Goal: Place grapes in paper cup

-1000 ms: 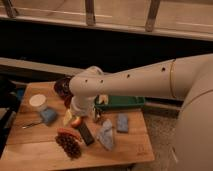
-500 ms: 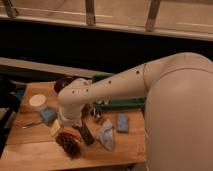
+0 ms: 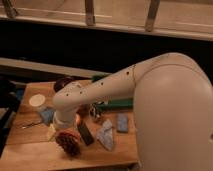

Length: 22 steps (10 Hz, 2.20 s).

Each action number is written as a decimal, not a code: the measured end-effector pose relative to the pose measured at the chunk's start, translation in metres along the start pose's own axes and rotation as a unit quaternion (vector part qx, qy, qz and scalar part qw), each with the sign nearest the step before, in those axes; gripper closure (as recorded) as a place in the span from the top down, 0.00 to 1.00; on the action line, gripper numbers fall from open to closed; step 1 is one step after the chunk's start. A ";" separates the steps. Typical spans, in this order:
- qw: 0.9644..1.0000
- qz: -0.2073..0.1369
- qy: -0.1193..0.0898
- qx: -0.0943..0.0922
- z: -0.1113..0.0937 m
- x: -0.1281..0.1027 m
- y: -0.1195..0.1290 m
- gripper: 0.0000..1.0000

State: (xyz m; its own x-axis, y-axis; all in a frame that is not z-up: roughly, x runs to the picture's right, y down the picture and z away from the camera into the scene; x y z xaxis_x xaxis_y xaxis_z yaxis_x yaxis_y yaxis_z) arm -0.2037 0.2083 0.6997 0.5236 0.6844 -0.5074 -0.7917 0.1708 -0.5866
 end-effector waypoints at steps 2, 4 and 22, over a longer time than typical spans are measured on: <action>1.000 0.006 0.001 -0.004 0.001 0.001 -0.003 0.80; 1.000 0.017 0.015 -0.013 0.017 0.012 -0.007 0.80; 0.994 0.063 0.074 -0.056 0.095 0.032 -0.008 0.03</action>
State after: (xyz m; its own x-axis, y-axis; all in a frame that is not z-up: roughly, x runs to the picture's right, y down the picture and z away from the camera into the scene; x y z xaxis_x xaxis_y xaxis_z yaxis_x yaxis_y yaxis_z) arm -0.2107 0.2960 0.7477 0.4702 0.5820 -0.6634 -0.8179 0.0051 -0.5753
